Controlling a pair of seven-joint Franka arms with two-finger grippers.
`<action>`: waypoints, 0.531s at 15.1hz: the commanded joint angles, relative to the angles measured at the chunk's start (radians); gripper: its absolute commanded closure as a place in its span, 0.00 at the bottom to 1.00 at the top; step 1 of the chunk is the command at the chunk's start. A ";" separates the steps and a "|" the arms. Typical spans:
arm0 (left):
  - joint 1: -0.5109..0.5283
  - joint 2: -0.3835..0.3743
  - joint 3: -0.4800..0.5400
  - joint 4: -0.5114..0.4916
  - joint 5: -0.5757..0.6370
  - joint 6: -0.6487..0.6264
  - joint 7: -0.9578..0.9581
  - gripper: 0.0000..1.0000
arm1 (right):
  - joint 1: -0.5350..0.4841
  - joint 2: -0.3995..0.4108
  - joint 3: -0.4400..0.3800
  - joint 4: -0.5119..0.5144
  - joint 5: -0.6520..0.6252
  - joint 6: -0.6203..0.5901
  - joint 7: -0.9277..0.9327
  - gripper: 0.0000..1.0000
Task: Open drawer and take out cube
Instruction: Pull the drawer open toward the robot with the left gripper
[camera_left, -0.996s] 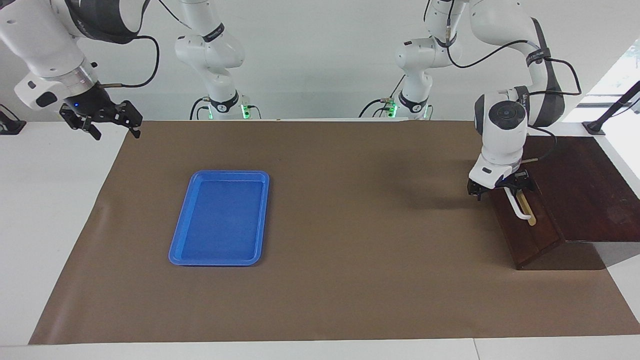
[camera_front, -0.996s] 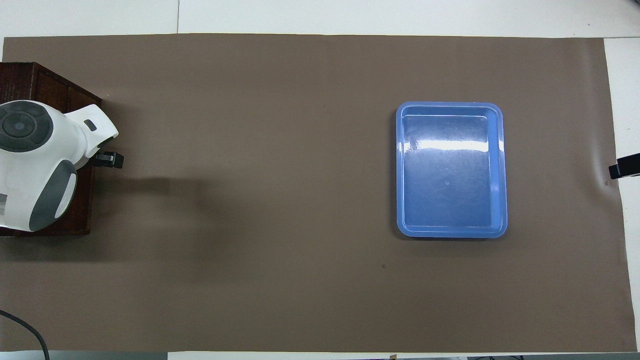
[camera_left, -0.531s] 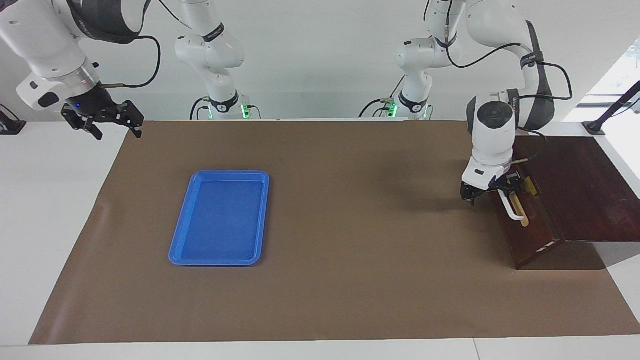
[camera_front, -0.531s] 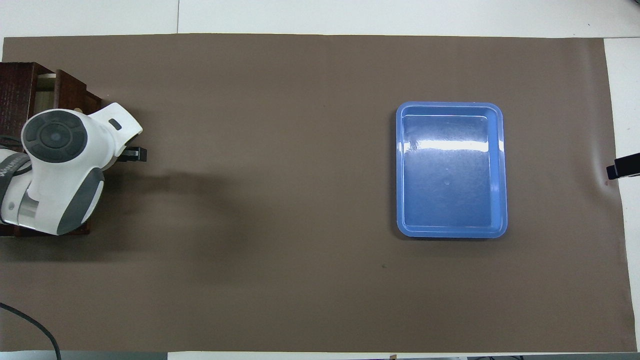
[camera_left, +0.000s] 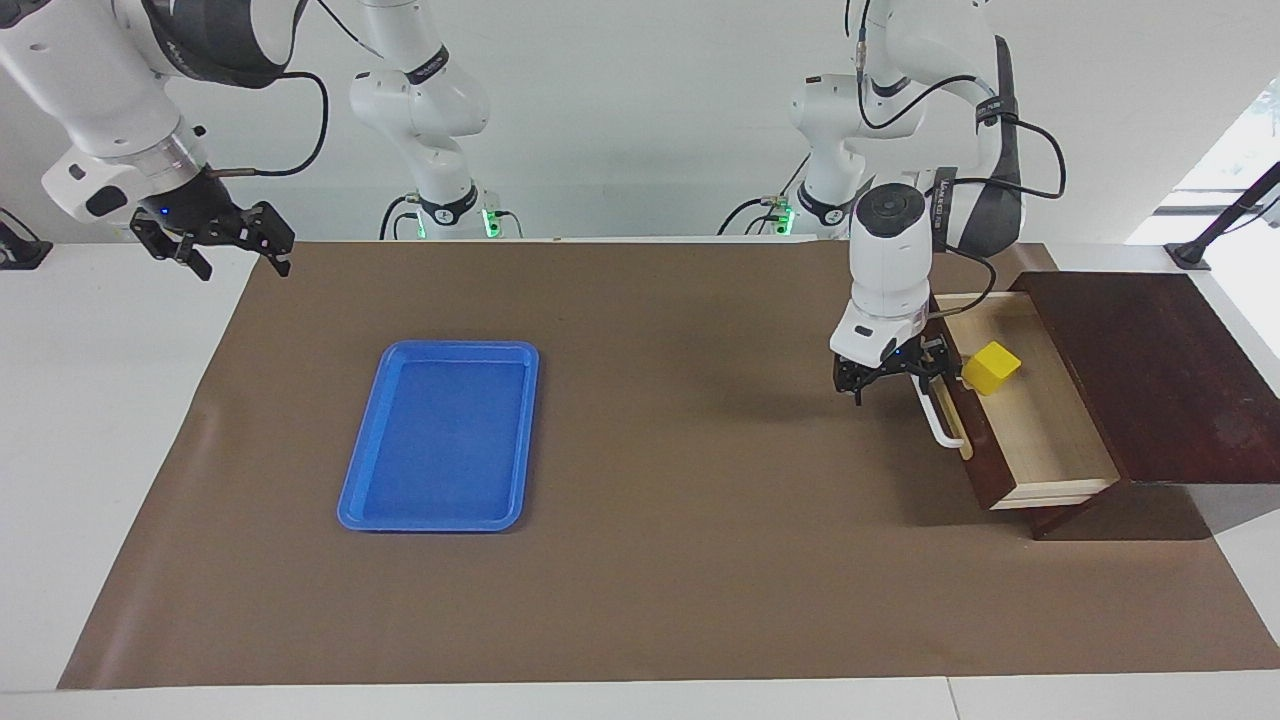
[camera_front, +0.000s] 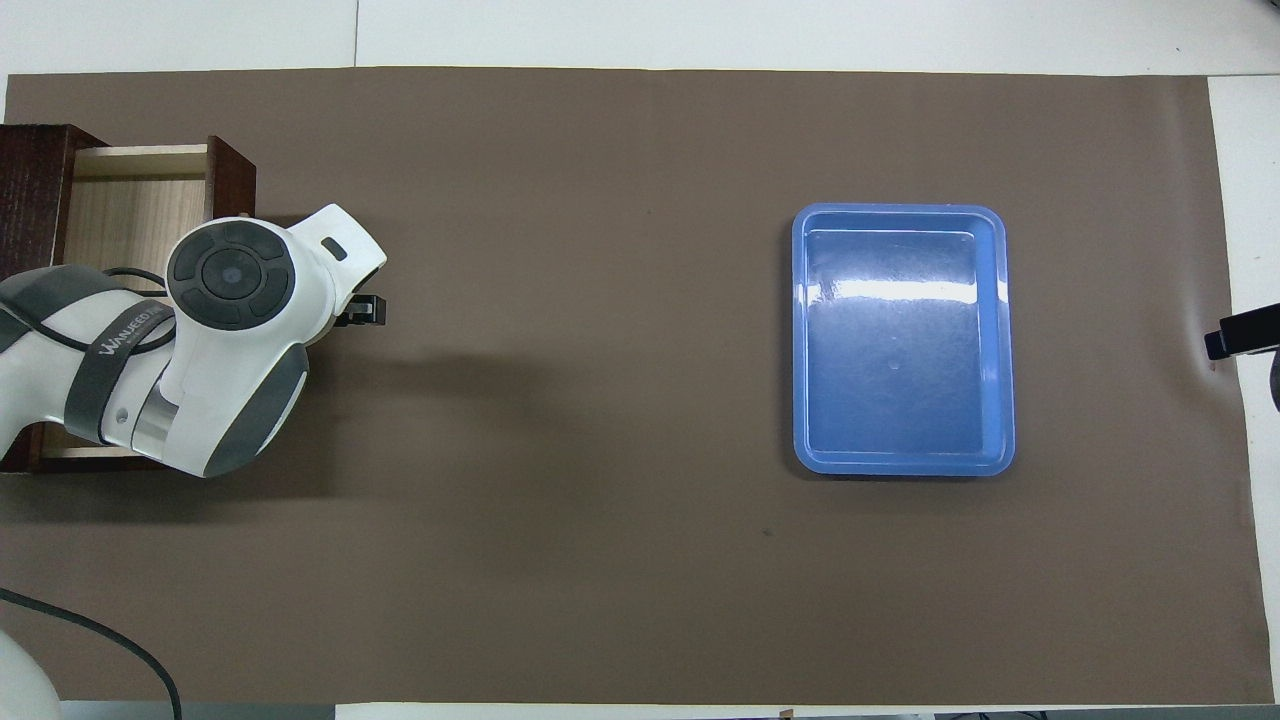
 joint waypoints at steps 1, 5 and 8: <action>-0.007 0.070 0.012 0.240 -0.107 -0.210 -0.009 0.00 | 0.000 -0.026 0.004 -0.027 0.003 -0.007 0.025 0.00; 0.086 0.120 0.021 0.494 -0.253 -0.406 -0.010 0.00 | 0.000 -0.026 0.004 -0.028 0.004 -0.009 0.028 0.00; 0.197 0.059 0.021 0.470 -0.267 -0.416 -0.009 0.00 | 0.017 -0.026 0.004 -0.027 0.004 -0.016 0.067 0.00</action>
